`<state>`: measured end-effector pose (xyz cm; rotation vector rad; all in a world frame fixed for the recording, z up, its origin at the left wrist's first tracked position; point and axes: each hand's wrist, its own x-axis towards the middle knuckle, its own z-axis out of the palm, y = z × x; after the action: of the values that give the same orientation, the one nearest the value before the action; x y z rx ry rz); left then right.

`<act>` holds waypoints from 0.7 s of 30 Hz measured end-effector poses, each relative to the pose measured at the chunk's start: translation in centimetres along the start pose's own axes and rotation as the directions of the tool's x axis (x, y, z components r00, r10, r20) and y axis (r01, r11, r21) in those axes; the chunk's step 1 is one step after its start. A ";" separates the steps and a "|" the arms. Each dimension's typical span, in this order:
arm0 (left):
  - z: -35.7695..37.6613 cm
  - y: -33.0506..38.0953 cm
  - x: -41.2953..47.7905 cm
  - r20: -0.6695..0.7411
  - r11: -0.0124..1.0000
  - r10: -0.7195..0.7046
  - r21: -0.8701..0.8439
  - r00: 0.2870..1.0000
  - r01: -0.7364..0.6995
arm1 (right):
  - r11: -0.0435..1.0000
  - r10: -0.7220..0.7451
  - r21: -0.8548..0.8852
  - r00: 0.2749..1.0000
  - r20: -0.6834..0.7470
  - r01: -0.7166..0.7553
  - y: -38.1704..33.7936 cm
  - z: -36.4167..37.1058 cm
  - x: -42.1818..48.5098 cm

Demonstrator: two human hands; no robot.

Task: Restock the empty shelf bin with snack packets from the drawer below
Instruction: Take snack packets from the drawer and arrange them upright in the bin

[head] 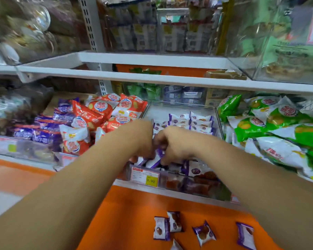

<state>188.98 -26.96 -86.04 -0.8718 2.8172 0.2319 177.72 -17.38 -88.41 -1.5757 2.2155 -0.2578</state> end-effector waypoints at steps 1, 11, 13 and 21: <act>0.7 0.0 -0.3 -0.025 1.000 0.007 -0.015 1.000 -0.008 | 1.000 0.014 -0.021 1.000 -0.016 -0.015 0.1 0.7 0.2; 2.7 0.8 0.6 -0.232 0.971 0.217 -0.051 0.948 -0.235 | 0.962 0.131 -0.226 0.985 -0.109 -0.152 3.4 -2.1 1.4; 3.0 1.6 0.9 -0.168 0.957 0.280 -0.031 0.945 -0.289 | 0.938 0.181 -0.299 0.983 -0.011 -0.176 3.6 -1.9 1.9; 4.6 1.4 1.9 -0.136 0.979 0.193 -0.043 0.972 -0.201 | 0.979 0.188 -0.068 0.981 -0.039 -0.191 4.5 -0.9 1.7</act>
<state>187.23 -25.96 -90.84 -0.6385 3.0365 0.2929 172.97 -17.47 -89.66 -1.3913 2.4055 -0.1507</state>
